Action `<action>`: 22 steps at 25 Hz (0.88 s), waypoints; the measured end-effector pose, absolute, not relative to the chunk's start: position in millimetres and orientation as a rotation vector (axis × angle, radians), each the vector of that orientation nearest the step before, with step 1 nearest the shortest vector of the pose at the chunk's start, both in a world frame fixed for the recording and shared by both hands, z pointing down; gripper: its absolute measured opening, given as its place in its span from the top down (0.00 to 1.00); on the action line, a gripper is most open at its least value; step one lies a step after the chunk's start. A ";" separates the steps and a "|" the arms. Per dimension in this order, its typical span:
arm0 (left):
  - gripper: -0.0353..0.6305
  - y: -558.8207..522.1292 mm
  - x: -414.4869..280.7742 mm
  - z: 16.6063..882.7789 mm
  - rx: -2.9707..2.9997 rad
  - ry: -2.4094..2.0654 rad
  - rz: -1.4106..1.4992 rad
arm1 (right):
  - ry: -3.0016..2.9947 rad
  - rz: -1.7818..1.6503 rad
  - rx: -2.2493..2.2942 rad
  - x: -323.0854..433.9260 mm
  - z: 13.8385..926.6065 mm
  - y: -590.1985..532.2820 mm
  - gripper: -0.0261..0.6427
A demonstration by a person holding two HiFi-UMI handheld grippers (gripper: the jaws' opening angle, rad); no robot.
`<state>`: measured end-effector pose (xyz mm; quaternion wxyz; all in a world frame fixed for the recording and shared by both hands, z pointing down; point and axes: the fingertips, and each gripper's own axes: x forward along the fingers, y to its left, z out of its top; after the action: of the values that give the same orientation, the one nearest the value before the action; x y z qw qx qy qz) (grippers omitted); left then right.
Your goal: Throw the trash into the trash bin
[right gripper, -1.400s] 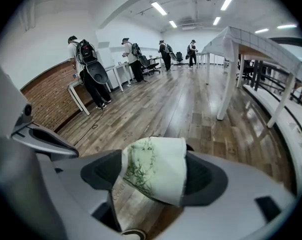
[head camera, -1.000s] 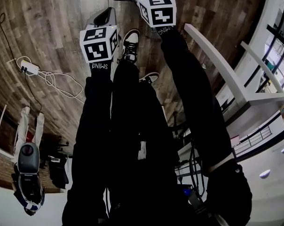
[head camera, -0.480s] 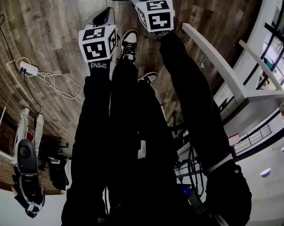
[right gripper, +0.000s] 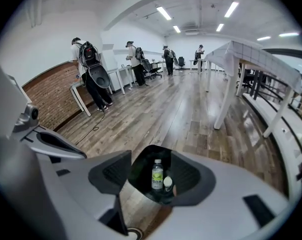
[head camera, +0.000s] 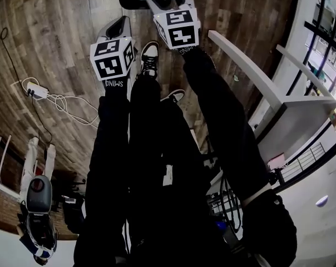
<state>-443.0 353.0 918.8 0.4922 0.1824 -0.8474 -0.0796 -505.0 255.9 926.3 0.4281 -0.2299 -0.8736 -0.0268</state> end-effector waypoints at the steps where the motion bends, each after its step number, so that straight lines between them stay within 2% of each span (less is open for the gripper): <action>1: 0.95 353.3 -443.1 914.2 0.441 -2.060 -0.195 | -2.188 -0.068 -0.571 -503.7 919.5 255.4 0.58; 9: 0.95 345.2 -458.6 870.9 0.424 -2.114 -0.232 | -2.230 -0.070 -0.561 -498.7 858.5 248.0 0.72; 18: 0.95 325.7 -460.0 780.0 0.477 -2.153 -0.242 | -2.308 0.025 -0.453 -487.4 758.1 226.0 0.93; 22: 0.95 310.8 -456.1 736.4 0.516 -2.194 -0.231 | -2.365 0.070 -0.446 -475.7 707.8 215.9 0.94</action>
<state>-456.1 310.8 736.4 0.4242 0.2061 -0.8769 -0.0925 -475.7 215.9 707.8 0.3589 -0.1728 -0.9168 0.0271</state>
